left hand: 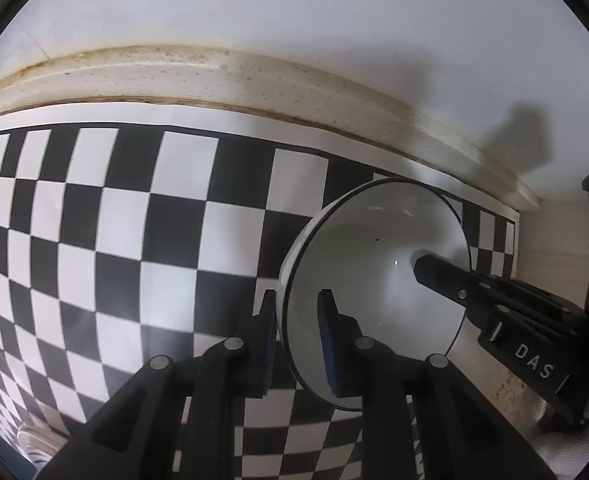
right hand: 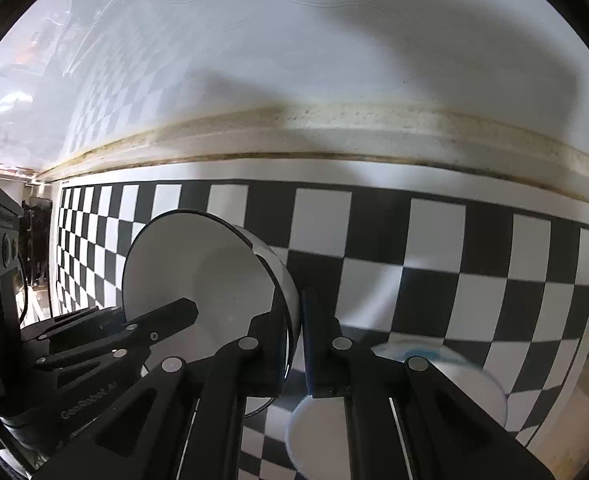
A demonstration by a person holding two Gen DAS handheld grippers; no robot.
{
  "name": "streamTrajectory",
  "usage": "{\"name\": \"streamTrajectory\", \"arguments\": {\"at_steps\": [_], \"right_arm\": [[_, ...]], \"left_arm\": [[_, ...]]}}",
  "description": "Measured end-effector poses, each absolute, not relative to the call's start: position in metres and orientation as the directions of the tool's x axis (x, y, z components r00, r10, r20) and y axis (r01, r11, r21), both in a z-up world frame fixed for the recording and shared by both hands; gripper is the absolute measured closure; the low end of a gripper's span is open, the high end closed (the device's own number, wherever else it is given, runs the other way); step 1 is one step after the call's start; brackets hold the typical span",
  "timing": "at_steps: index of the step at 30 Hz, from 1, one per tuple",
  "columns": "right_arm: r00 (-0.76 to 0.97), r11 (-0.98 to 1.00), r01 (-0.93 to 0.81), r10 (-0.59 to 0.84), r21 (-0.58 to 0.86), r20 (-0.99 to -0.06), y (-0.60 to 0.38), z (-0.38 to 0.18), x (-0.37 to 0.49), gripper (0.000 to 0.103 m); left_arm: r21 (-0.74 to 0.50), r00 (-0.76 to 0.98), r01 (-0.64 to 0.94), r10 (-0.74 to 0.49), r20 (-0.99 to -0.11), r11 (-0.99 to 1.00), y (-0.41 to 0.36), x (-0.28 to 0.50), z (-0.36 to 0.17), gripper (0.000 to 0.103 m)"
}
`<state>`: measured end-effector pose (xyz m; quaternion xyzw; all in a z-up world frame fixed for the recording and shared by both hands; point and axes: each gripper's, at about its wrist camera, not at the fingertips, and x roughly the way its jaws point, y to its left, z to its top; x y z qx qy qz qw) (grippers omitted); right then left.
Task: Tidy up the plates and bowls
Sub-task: 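Lift the plain white bowl with both grippers and carry it toward the black-rimmed bowl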
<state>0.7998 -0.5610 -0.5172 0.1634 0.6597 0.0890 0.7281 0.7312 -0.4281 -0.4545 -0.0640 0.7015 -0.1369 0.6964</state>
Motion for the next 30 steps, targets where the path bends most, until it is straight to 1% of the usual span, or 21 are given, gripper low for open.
{"name": "streamTrajectory", "arguments": {"at_steps": [9,12,18,25,30], "right_arm": [[0.159,0.918,0.087,0.370,0.386,-0.915,-0.559,-0.475,0.762,0.095],[0.180,0.918,0.087,0.368,0.387,-0.912,-0.555,-0.456,0.741,0.095],[0.208,0.912,0.100,0.373,0.399,-0.904,-0.545,-0.428,0.684,0.095],[0.235,0.908,0.121,0.365,0.400,-0.901,-0.517,-0.409,0.611,0.095],[0.234,0.906,0.135,0.365,0.402,-0.901,-0.501,-0.409,0.564,0.095]], "left_arm": [[-0.274,0.024,0.136,-0.279,-0.960,0.952,-0.416,0.705,-0.413,0.086],[-0.272,0.039,0.160,-0.282,-0.959,0.949,-0.418,0.687,-0.400,0.086],[-0.278,0.054,0.210,-0.295,-0.954,0.937,-0.391,0.649,-0.371,0.086],[-0.287,0.059,0.255,-0.311,-0.948,0.923,-0.381,0.603,-0.358,0.086],[-0.280,0.051,0.287,-0.306,-0.951,0.916,-0.368,0.562,-0.359,0.086]]}}
